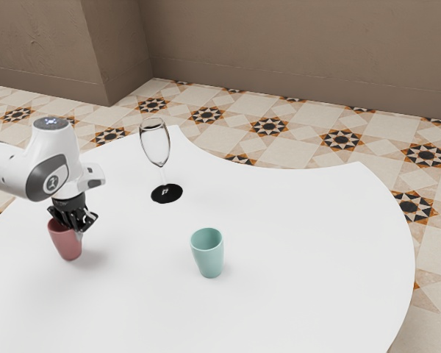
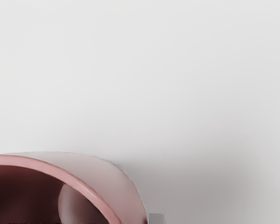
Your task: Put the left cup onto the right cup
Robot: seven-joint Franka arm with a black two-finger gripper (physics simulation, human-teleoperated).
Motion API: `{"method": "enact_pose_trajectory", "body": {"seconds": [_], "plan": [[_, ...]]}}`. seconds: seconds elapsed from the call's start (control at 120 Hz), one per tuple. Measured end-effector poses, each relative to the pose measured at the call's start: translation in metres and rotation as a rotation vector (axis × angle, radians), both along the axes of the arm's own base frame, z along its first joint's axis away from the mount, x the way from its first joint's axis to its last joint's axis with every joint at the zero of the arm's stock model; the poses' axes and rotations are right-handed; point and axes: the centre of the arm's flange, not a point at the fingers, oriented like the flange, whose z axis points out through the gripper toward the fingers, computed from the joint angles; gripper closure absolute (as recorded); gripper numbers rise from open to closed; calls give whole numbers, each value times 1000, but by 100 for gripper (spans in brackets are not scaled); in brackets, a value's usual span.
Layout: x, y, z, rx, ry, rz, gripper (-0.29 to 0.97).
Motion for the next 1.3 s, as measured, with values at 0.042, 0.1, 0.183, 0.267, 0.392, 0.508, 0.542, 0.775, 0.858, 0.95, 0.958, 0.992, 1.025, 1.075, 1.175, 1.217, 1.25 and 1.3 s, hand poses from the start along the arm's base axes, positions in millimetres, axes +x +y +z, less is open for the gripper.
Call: {"method": "enact_pose_trajectory", "body": {"seconds": [0.042, 0.1, 0.183, 0.267, 0.392, 0.508, 0.542, 0.775, 0.858, 0.95, 0.958, 0.992, 1.025, 1.075, 1.175, 1.217, 1.25, 1.3], "plan": [[0, 0, 5, 2, -6, 1, 78], [-1, 0, 14, 5, -14, 1, 78], [-4, -1, 34, 10, -33, 2, 78], [-8, -4, 59, 16, -51, 3, 78], [2, -43, 86, 25, -63, -65, 78], [16, -92, 103, 30, -69, -145, 78], [20, -104, 109, 32, -71, -160, 78], [38, -187, 158, 24, -84, -234, 78], [36, -206, 160, 15, -62, -236, 78], [35, -229, 165, 8, -52, -245, 78], [35, -231, 166, 7, -51, -246, 78], [34, -238, 168, 5, -48, -248, 78], [33, -245, 168, 4, -44, -249, 78], [31, -255, 169, 2, -38, -251, 78], [27, -277, 171, 0, -34, -258, 78], [26, -286, 173, -1, -37, -261, 78], [25, -292, 174, -1, -39, -261, 78], [25, -300, 177, -2, -44, -261, 78]]}}
